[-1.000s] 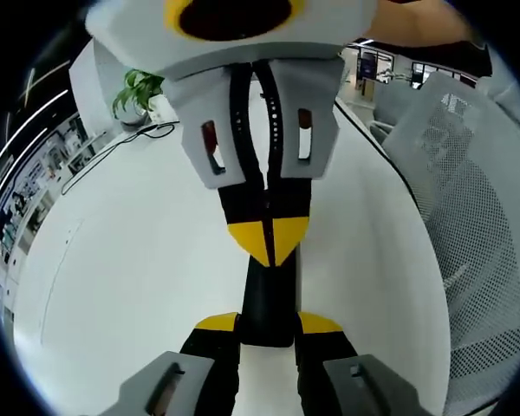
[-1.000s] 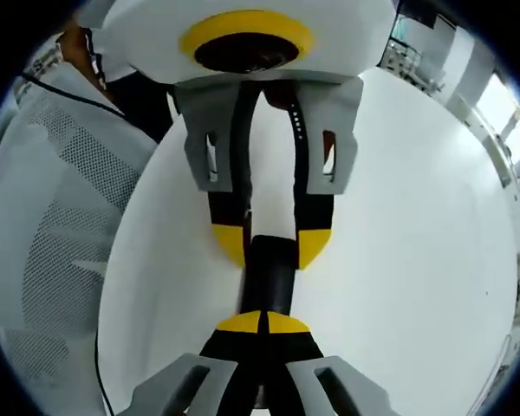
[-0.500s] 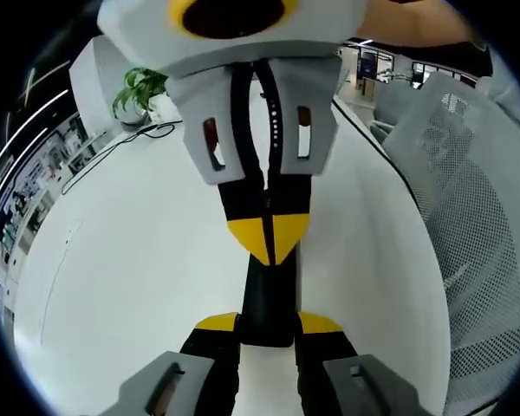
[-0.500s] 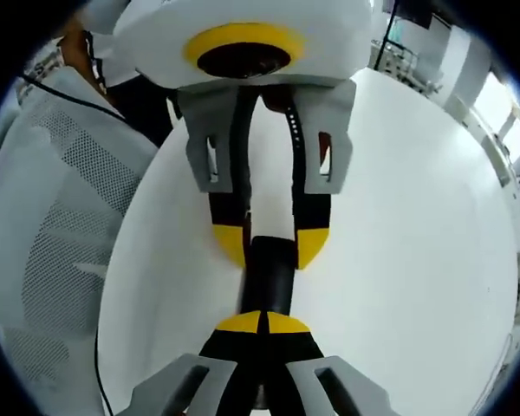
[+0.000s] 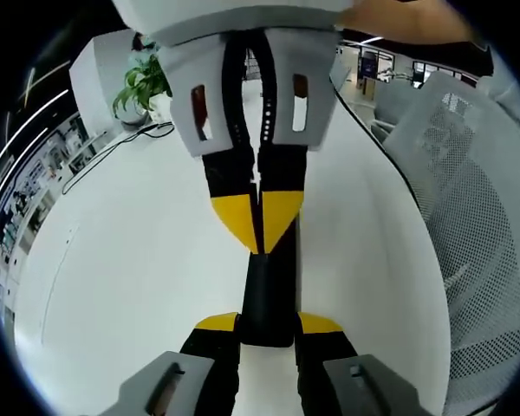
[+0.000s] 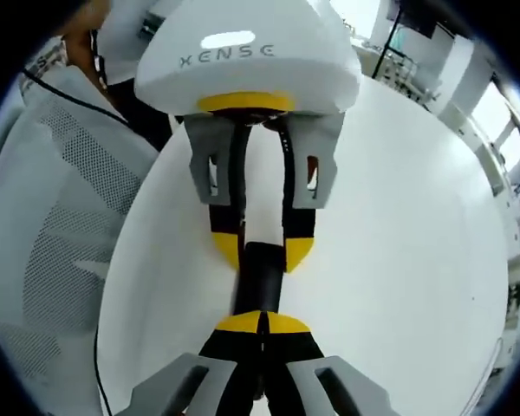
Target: Press the specified remote control buttons in sequence, fully releasing each button before pressing the next.
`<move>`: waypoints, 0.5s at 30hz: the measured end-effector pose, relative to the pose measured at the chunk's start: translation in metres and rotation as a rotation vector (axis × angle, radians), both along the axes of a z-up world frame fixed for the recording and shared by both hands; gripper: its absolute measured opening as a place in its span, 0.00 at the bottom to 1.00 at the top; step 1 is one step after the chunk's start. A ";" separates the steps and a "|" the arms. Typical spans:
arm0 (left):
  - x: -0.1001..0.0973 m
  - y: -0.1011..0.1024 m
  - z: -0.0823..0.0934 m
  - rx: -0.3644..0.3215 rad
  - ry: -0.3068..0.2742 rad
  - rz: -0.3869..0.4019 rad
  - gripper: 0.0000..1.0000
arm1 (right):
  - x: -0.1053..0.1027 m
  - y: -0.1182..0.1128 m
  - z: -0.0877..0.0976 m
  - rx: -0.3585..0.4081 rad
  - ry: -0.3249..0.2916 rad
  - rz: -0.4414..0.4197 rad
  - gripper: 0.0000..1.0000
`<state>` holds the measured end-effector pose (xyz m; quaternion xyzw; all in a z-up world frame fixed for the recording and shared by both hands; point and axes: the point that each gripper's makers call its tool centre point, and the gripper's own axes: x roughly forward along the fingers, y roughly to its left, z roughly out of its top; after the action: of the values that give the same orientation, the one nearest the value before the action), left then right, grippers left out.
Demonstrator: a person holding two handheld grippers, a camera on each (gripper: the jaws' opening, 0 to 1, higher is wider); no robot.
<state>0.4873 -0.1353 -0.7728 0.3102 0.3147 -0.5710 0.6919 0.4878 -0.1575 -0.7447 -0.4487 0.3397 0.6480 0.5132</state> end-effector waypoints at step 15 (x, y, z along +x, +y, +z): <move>0.000 0.000 0.000 0.009 -0.002 0.001 0.23 | 0.003 -0.002 0.008 0.051 -0.027 -0.009 0.28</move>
<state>0.4874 -0.1355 -0.7730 0.3138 0.3169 -0.5689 0.6910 0.4908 -0.1597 -0.7371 -0.4427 0.3183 0.6481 0.5317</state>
